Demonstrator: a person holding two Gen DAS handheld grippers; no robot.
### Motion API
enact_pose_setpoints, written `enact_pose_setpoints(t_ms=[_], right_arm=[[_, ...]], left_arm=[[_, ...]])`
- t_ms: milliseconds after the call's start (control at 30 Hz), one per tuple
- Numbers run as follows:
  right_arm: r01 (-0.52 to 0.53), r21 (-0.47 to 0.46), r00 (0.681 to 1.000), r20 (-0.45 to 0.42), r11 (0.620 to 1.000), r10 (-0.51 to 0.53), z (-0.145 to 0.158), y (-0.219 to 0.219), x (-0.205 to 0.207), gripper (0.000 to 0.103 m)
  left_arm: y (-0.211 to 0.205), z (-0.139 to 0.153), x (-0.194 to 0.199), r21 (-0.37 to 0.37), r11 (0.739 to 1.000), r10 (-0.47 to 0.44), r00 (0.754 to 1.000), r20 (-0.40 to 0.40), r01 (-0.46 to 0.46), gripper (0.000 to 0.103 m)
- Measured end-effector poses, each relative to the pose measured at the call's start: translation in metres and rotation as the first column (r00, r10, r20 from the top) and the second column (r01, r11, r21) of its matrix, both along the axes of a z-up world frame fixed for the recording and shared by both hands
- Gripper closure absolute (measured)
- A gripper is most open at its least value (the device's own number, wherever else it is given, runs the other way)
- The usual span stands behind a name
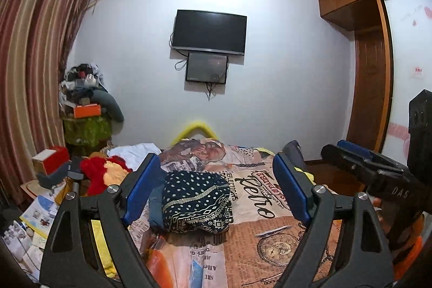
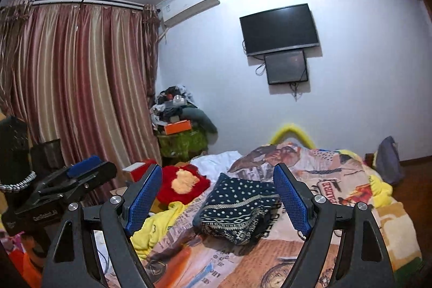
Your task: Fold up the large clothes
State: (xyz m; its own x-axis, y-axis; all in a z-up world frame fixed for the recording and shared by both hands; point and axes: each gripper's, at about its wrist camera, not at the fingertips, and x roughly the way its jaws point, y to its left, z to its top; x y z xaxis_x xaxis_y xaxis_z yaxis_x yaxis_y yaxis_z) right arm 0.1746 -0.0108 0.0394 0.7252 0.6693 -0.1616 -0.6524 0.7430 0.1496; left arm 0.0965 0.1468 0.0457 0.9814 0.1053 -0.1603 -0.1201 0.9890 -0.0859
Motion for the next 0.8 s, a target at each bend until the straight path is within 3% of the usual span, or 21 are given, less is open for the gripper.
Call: enact_pose_setpoints(t_ms=[267, 367, 467, 633, 800], right_arm=[[0.059, -0.042, 0.998, -0.010, 0.997, -0.059, -0.009, -0.002, -0.015, 0.020], [0.072, -0.048, 0.997, -0.026, 0.996, -0.073, -0.012, -0.004, -0.015, 0.019], [0.083, -0.055, 0.996, -0.040, 0.995, -0.085, -0.015, -0.004, -0.012, 0.008], [0.123, -0.042, 0.991, -0.042, 0.992, -0.124, -0.015, -0.007, -0.013, 0.000], [0.148, -0.034, 0.988, -0.036, 0.988, -0.149, -0.015, -0.009, -0.011, 0.000]], left_arm=[[-0.010, -0.005, -0.013, 0.006, 0.998, 0.055, 0.998, 0.014, -0.055, 0.017], [-0.006, -0.007, -0.013, -0.013, 0.997, 0.071, 0.997, 0.012, -0.070, 0.012], [-0.002, -0.008, -0.011, -0.026, 0.996, 0.084, 0.996, 0.005, -0.084, 0.008], [0.005, -0.012, -0.006, -0.047, 0.995, 0.087, 0.996, -0.013, -0.087, 0.006], [0.009, -0.016, -0.003, -0.040, 0.995, 0.093, 0.995, -0.026, -0.094, 0.006]])
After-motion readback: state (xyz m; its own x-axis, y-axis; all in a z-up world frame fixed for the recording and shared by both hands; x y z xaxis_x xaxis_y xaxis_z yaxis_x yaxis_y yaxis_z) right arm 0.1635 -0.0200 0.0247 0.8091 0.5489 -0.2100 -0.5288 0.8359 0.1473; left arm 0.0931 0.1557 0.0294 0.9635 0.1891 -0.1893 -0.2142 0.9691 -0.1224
